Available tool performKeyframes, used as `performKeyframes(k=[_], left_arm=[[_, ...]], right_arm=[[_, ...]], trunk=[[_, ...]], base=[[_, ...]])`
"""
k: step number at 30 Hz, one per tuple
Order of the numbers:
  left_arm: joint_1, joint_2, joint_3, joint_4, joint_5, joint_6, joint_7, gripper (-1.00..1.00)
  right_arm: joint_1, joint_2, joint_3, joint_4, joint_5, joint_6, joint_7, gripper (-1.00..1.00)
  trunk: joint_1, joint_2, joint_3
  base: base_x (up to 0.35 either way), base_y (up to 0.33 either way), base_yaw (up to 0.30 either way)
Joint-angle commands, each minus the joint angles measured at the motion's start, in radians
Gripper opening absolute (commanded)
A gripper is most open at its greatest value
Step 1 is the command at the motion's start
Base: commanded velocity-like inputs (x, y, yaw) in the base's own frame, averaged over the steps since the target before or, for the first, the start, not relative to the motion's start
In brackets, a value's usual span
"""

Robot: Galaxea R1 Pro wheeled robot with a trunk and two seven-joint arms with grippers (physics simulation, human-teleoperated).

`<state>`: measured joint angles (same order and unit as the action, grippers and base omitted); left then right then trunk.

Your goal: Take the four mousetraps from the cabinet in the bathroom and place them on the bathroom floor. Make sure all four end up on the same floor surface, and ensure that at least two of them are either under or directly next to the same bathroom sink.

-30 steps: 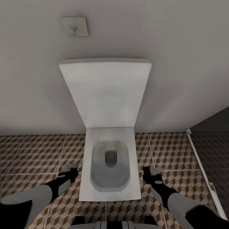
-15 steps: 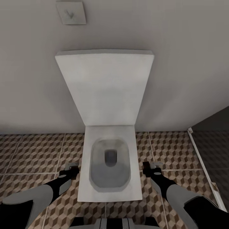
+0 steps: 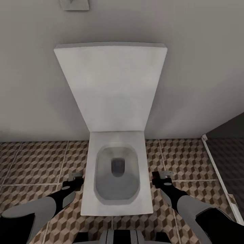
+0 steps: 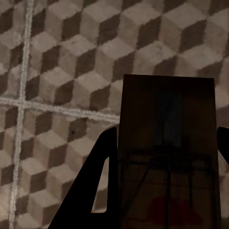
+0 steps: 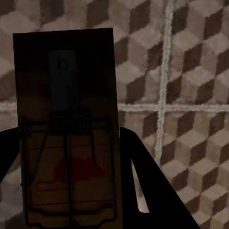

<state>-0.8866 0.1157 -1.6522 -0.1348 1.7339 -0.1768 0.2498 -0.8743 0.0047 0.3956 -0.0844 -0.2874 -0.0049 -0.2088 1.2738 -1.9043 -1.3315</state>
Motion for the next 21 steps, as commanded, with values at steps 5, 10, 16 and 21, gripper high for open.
performKeyframes(k=[5,10,16,21], left_arm=[[-0.005,-0.003,0.001,0.0,-0.002,0.0,0.004,-1.0],[-0.022,-0.003,0.001,0.003,-0.002,0.0,0.007,-1.0],[-0.029,-0.005,0.001,0.059,-0.002,0.0,0.007,-1.0],[-0.035,-0.009,0.001,0.072,-0.002,-0.001,0.004,-1.0]], right_arm=[[0.0,0.0,0.0,-0.001,-0.003,-0.001,0.0,-1.0],[0.0,0.0,0.0,-0.002,-0.003,-0.003,0.0,-1.0],[0.0,0.0,0.0,-0.004,-0.003,-0.007,0.0,-1.0],[0.0,-0.003,0.001,-0.005,-0.003,-0.009,0.0,-1.0]], trunk=[[0.019,-0.035,-0.016],[0.038,-0.07,-0.031],[0.061,-0.112,-0.05],[0.081,-0.147,-0.066]], base=[[0.0,0.0,0.0],[0.0,0.0,0.0],[0.0,0.0,0.0],[0.0,0.0,0.0]])
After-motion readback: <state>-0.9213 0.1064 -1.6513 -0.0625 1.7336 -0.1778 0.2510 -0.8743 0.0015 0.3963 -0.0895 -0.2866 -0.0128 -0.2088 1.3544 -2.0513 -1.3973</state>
